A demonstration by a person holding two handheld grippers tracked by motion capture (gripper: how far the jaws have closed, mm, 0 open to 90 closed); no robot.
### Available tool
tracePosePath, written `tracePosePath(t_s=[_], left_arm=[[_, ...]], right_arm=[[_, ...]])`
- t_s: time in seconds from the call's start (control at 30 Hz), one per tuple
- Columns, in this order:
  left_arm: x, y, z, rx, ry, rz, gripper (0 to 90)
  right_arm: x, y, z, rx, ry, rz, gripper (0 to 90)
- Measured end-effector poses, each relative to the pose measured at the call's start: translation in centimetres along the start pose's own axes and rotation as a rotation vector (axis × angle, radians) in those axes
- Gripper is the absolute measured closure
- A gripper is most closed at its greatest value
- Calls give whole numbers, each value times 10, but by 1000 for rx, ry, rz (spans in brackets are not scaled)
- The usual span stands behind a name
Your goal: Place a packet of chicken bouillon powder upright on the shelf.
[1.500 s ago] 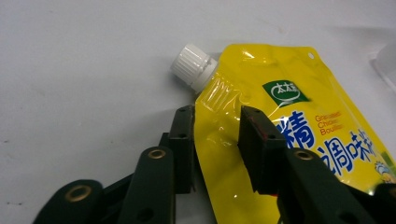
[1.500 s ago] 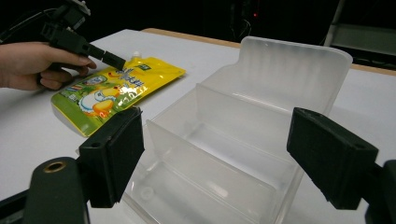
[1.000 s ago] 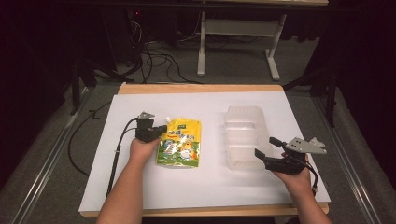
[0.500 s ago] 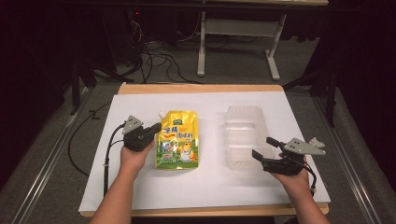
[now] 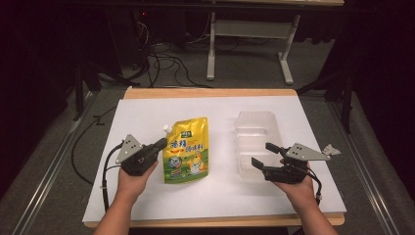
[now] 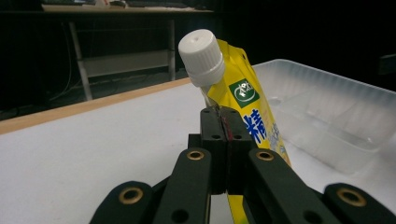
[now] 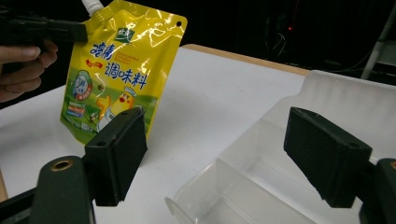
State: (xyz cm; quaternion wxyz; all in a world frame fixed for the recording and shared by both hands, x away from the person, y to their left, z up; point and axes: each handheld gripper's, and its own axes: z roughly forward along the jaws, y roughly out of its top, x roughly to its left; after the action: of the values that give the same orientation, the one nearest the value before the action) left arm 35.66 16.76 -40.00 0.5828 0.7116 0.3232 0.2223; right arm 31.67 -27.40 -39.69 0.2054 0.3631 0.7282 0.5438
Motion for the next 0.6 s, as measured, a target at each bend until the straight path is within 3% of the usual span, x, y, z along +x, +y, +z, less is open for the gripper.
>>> tracePosePath(t_s=[0.1,0.23,0.47,0.6], left_arm=[[-11,0,-12,-16,-18,38,898],[-17,-1,-18,-27,-28,56,898],[-17,-7,-26,-28,-37,60,899],[-20,-8,-32,-28,-52,73,898]], right_arm=[[6,4,6,-3,35,10,214],[12,11,14,-4,72,15,209],[21,25,37,37,127,26,156],[29,29,51,51,152,4,143]])
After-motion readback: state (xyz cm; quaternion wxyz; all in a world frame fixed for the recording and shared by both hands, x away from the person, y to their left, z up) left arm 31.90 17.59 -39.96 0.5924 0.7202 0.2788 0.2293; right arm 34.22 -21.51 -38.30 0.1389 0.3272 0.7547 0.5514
